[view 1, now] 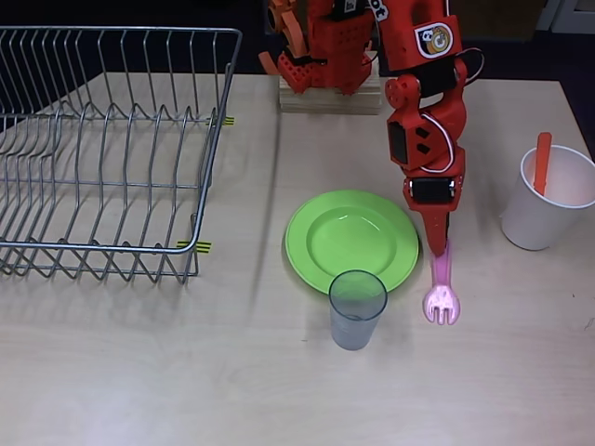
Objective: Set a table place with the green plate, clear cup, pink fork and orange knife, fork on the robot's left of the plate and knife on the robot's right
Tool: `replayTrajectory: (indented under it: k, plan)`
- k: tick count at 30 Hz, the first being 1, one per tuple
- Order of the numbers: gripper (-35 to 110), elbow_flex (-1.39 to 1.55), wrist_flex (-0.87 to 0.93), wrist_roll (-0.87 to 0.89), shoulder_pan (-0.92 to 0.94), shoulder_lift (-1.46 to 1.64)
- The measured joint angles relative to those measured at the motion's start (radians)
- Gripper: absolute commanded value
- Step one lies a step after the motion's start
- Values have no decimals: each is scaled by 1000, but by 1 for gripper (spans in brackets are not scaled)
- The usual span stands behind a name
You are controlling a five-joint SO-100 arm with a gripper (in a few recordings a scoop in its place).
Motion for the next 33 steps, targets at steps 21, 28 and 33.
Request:
replayTrajectory:
  k: [21, 28, 33]
  plan:
    - [5, 138, -15, -87, -12, 115]
    - [4, 147, -74, -66, -12, 150]
    - [6, 149, -72, -71, -9, 196]
